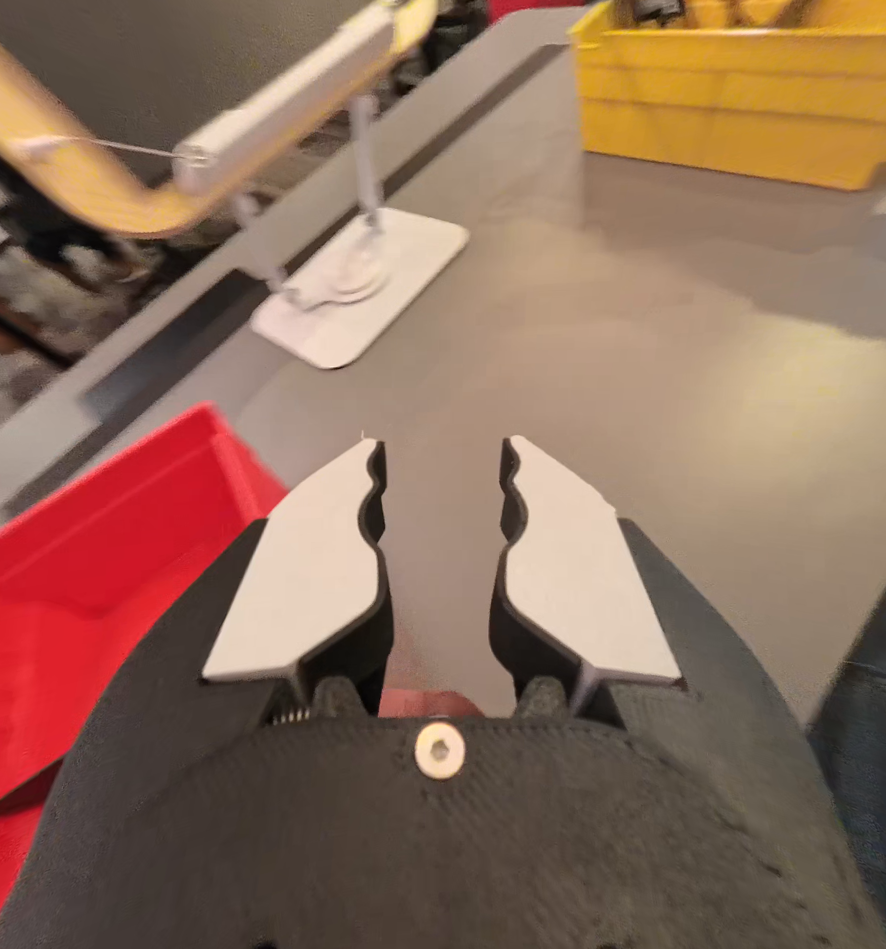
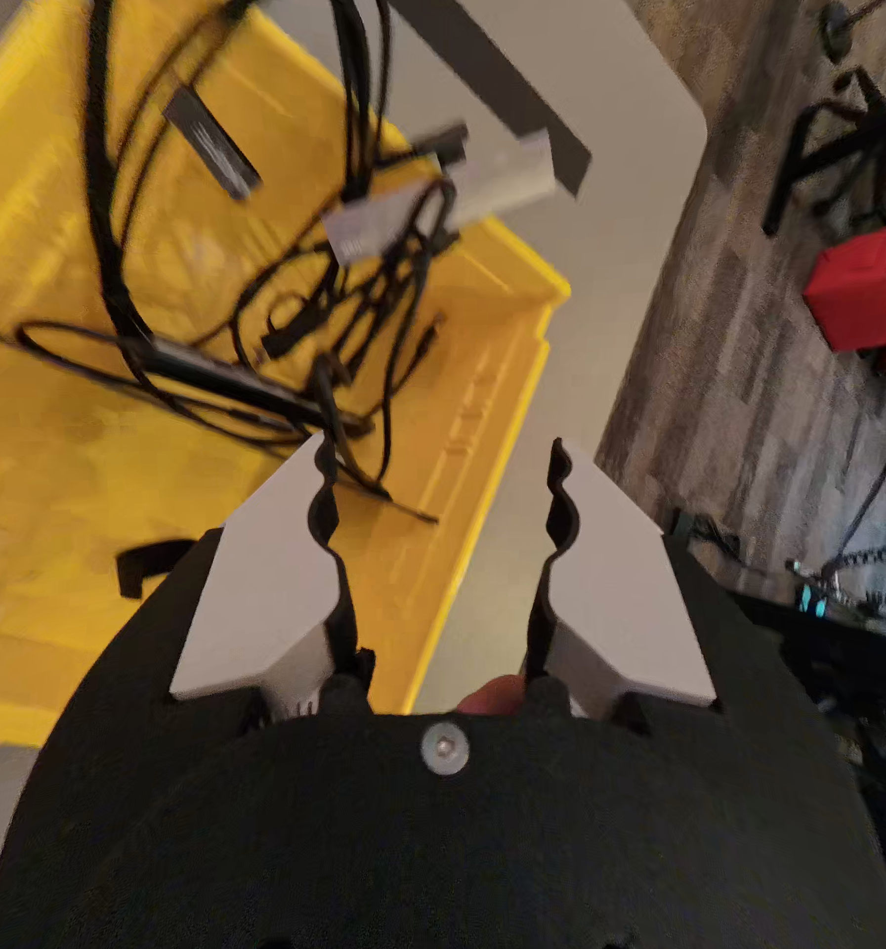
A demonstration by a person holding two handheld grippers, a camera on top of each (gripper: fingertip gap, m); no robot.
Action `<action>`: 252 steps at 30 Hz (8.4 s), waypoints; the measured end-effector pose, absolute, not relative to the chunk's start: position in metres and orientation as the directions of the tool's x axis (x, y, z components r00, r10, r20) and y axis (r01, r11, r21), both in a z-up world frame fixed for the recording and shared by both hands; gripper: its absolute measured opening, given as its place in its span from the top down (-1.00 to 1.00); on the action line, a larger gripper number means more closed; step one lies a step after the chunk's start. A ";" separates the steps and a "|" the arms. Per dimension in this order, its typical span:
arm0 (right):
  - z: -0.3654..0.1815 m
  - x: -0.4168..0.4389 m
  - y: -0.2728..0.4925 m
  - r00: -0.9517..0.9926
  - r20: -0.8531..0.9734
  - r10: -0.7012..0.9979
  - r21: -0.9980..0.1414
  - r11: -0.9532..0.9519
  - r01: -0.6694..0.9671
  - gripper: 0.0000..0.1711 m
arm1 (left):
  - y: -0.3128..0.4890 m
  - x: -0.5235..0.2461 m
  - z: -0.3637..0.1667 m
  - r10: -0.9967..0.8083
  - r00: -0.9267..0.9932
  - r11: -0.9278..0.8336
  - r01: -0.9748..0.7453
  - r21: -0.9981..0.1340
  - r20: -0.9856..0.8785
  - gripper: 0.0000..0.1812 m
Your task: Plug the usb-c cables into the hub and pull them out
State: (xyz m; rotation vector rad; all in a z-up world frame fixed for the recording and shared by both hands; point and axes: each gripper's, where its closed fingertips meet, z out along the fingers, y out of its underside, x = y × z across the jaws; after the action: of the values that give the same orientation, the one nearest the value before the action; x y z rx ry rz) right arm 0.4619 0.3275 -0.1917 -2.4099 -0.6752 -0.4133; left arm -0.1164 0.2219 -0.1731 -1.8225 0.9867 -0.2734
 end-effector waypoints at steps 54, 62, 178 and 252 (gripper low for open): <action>-0.282 0.338 0.201 0.878 -0.022 0.477 -0.598 -0.711 0.371 0.73 | 0.207 -0.401 -0.243 -0.324 0.932 -0.565 -0.051 -0.824 0.165 0.95; -0.276 0.243 0.194 0.844 -0.011 0.536 -0.668 -0.632 0.393 0.62 | 0.177 -0.445 -0.196 -0.183 0.955 -0.416 0.138 -0.899 0.232 0.95; -0.252 0.449 0.144 0.981 0.146 0.126 -0.801 -0.567 0.192 0.95 | 0.153 -0.402 -0.269 -0.094 0.994 -0.760 -0.103 -0.642 -0.047 0.95; -0.086 0.182 0.173 0.745 0.473 0.470 -0.868 0.105 0.485 0.71 | 0.263 -0.275 0.064 -0.646 0.445 0.011 -0.807 -0.590 -0.620 0.89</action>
State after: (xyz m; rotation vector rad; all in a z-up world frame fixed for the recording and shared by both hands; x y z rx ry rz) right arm 0.1821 0.1727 -0.0864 -1.5184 -0.8098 -0.0134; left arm -0.2749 0.2635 0.0640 -1.7006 1.2671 0.2023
